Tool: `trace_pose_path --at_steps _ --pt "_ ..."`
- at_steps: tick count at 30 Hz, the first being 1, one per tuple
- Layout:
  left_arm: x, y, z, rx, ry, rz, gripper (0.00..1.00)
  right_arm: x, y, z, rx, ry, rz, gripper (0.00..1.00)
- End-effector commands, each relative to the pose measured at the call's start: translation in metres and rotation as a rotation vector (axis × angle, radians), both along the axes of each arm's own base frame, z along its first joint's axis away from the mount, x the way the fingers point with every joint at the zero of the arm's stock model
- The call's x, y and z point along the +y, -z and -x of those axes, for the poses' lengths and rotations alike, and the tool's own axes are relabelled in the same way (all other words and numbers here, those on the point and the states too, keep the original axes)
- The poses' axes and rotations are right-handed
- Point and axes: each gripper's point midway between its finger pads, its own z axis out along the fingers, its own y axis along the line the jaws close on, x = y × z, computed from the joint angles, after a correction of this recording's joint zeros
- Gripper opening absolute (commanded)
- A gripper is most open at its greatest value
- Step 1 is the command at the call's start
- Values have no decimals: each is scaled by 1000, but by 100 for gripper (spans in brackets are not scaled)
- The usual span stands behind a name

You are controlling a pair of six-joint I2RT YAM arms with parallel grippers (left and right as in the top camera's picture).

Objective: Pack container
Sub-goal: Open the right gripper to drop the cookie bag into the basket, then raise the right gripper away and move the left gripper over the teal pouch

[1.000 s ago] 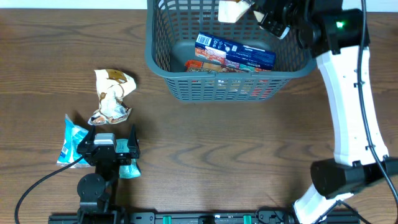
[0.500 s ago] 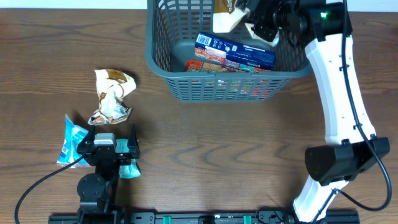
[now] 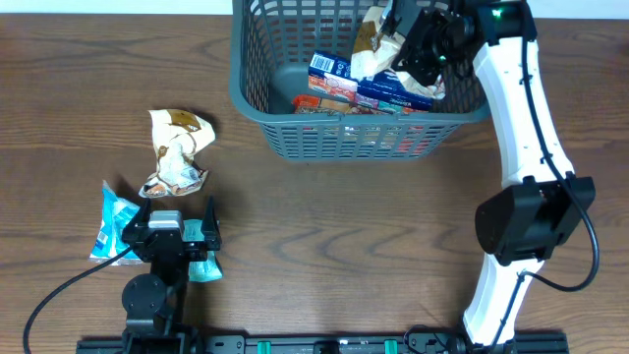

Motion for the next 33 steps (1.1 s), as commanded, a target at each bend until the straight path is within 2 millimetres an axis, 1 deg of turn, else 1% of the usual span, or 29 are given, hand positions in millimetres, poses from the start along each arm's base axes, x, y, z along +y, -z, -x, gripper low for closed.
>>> trace_pose_path --at_steps 1,3,4,5,6,8,14,17,19,21,24,26,28,29,30,32,33 --pt "1 17 0 43 -7 -16 99 0 6 -4 22 11 -20 1" --pt "1 17 0 43 -7 -16 99 0 10 -4 30 11 -18 1" --pt "1 17 0 43 -7 -16 99 0 11 -3 36 11 -17 2" --pt "1 17 0 43 -7 -16 99 0 12 -2 42 12 -17 10" --pt "1 17 0 43 -7 -16 99 0 13 -2 55 29 -24 30" --pt "1 17 0 43 -7 -16 99 0 14 -2 70 57 -36 44" --pt "1 17 0 43 -7 -16 99 0 14 -2 84 88 -50 62" --pt "1 17 0 43 -7 -16 99 0 12 -5 84 117 -67 69" --pt "1 16 0 42 -7 -16 99 1 8 -10 74 151 -89 73" --pt "1 14 0 34 -7 -16 99 2 -1 -18 45 176 -112 74" --pt "1 15 0 35 -10 9 99 8 -29 -27 -22 174 -162 74" --pt "1 14 0 33 -16 56 99 11 -57 -31 -83 165 -195 75" --pt "1 12 0 31 -23 113 99 11 -92 -34 -158 181 -226 78" --pt "1 11 0 29 -25 129 99 11 -112 -34 -204 179 -238 82" --pt "1 11 0 29 -26 139 99 8 -128 -34 -245 181 -243 99" --pt "1 11 1 32 -26 146 99 -5 -162 -36 -336 244 -243 99" --pt "1 11 1 34 -27 146 99 -16 -180 -38 -382 304 -243 99"
